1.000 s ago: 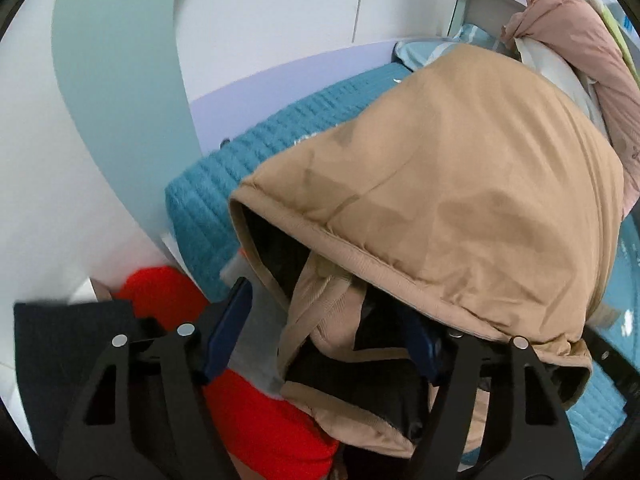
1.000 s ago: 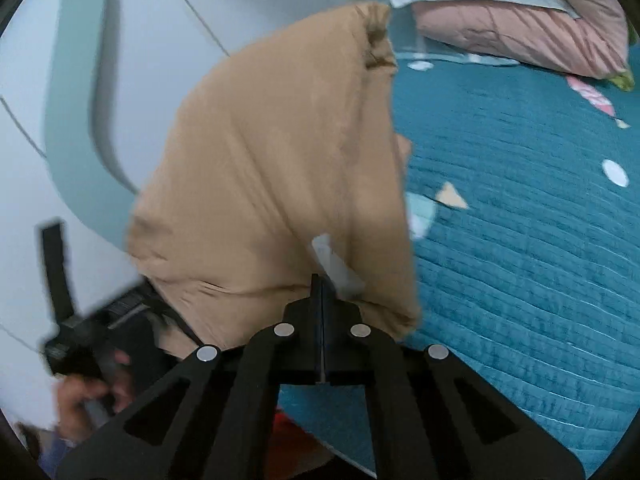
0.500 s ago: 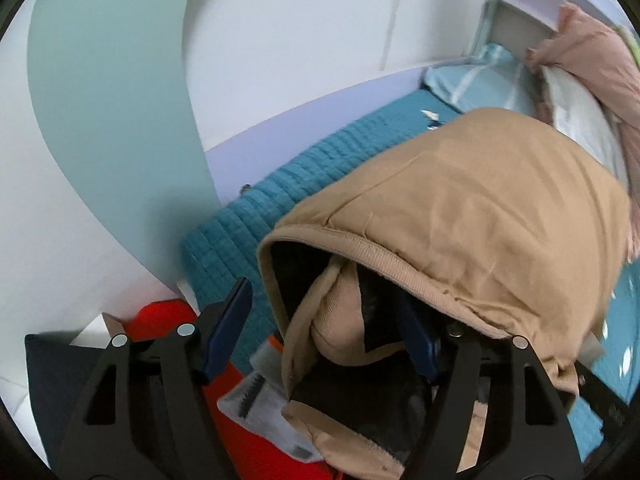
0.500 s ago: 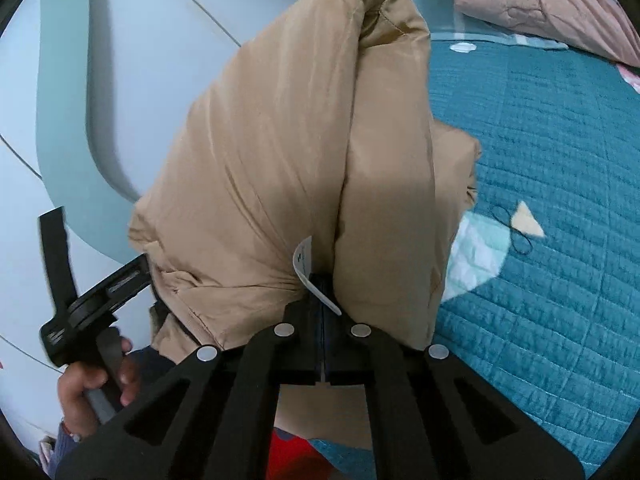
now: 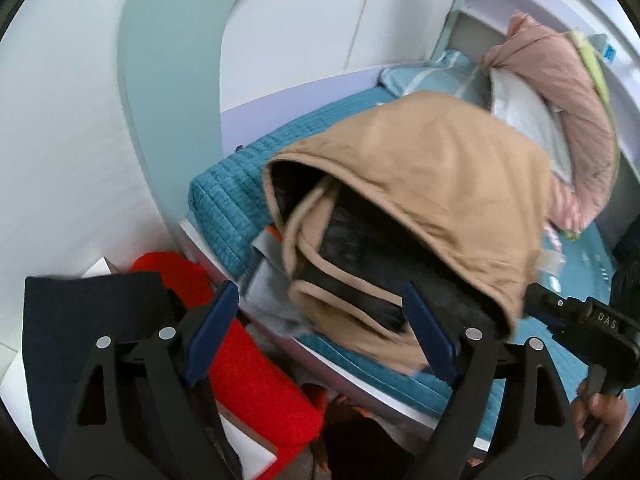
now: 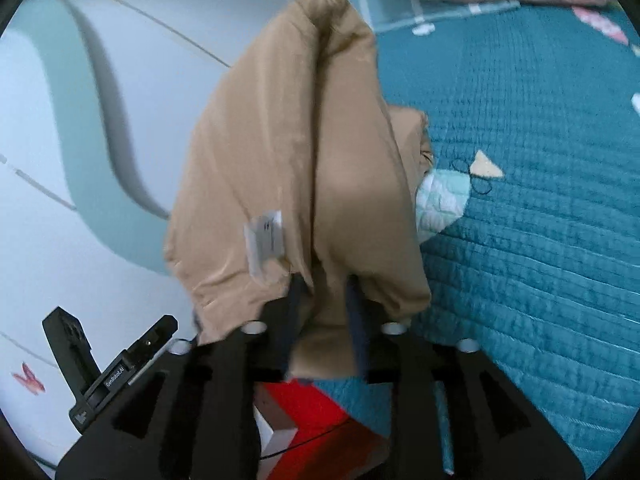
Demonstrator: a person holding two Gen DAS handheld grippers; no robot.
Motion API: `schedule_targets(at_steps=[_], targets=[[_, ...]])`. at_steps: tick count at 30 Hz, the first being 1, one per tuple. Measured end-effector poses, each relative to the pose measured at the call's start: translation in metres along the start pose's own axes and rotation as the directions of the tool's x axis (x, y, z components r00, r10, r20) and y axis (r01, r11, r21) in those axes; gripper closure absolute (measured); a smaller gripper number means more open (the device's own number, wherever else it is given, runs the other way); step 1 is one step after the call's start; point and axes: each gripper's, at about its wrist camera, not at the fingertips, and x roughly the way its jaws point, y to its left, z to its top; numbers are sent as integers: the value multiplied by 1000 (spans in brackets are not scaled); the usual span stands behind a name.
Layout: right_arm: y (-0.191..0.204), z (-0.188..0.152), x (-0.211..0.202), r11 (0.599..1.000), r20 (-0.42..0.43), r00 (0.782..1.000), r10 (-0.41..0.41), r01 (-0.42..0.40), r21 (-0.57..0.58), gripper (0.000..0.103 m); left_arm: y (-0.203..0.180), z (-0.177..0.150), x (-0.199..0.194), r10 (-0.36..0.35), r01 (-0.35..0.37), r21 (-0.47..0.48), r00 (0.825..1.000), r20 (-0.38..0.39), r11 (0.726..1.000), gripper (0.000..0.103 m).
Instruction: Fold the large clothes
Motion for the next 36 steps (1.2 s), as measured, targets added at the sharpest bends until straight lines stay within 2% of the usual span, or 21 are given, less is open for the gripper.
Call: schedule_targets(at_steps=[1,4,7,9,12,14,19,24,26,29,31,36], targets=[[2,-2,-8,1000,8,1000,-8,8,-13,62,-2,-3,-7,-10,10,-1,1000,7,1000,17],[11,-14,-46,997,51,998,-28,32,-67,58,-30,-8,-33,-49,47,52,998,36,998,15],[17,-22,-88,988,103,990,-99,110,-110,44,-72,-17,-63,-84,73,145,994,65,987,14],[21,-28,-122,976,153,979,-138,160,-146,42,-105,-24,-89,-119,98,203,988,94,974,13],[31,-42,-175,944,232,950,-210,259,-204,31,-148,-34,-126,-138,99,251,980,142,963,10],[39,-57,-211,930,266,936,-232,293,-220,21,-168,-41,-149,-148,101,268,975,163,958,9],[59,-92,-296,897,381,884,-273,376,-230,11,-213,-68,-212,-170,84,331,956,239,940,5],[76,-123,-353,883,459,843,-279,413,-223,8,-238,-91,-255,-153,46,367,951,269,929,5],[83,-136,-375,878,500,821,-276,427,-217,8,-245,-98,-270,-149,38,371,950,274,928,5],[96,-154,-400,852,549,781,-296,476,-218,8,-249,-107,-296,-177,50,375,933,313,926,5],[100,-162,-412,841,572,763,-301,495,-218,8,-253,-112,-311,-197,57,384,921,336,921,5],[110,-181,-438,832,617,734,-285,508,-220,8,-263,-124,-341,-215,36,416,894,393,908,5]])
